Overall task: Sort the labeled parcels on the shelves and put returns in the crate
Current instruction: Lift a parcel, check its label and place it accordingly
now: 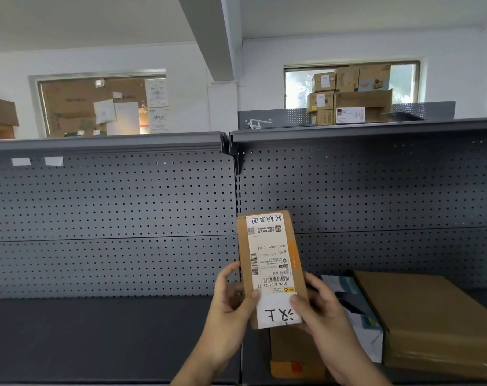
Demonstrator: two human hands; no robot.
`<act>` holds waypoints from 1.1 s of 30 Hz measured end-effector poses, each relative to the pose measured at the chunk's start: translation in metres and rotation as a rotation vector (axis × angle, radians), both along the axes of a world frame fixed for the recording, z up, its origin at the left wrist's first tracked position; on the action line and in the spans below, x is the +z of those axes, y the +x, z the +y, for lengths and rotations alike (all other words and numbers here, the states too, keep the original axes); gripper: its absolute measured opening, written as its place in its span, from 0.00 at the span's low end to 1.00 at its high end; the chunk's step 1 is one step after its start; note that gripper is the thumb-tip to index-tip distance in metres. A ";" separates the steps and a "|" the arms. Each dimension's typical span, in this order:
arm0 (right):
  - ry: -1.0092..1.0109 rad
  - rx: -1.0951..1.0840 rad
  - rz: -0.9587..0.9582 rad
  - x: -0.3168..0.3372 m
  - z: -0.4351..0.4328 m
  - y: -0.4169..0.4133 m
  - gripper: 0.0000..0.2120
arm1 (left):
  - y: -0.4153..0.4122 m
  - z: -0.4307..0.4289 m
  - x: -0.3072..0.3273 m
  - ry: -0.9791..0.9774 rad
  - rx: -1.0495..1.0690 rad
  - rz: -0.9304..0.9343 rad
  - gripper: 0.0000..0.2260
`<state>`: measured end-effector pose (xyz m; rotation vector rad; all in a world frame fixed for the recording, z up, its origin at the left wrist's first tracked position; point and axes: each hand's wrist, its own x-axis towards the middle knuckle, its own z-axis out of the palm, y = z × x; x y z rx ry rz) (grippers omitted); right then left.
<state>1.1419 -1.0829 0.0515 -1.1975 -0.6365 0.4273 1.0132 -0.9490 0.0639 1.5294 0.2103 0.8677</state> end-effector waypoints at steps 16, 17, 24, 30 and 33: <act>0.072 -0.063 -0.031 0.027 -0.019 0.030 0.30 | 0.001 0.024 0.038 -0.157 0.160 -0.199 0.11; 0.110 -0.053 0.026 0.022 -0.015 0.024 0.32 | 0.003 0.020 0.034 -0.221 0.166 -0.254 0.12; 0.196 -0.050 0.077 0.038 -0.005 0.032 0.22 | 0.004 0.003 0.010 -0.290 0.103 -0.174 0.27; -0.069 0.095 -0.236 0.094 -0.007 0.054 0.27 | -0.007 0.029 0.047 0.103 -0.147 0.180 0.23; -0.023 0.067 -0.265 0.112 0.004 0.046 0.31 | 0.001 0.021 0.049 0.110 -0.134 0.113 0.23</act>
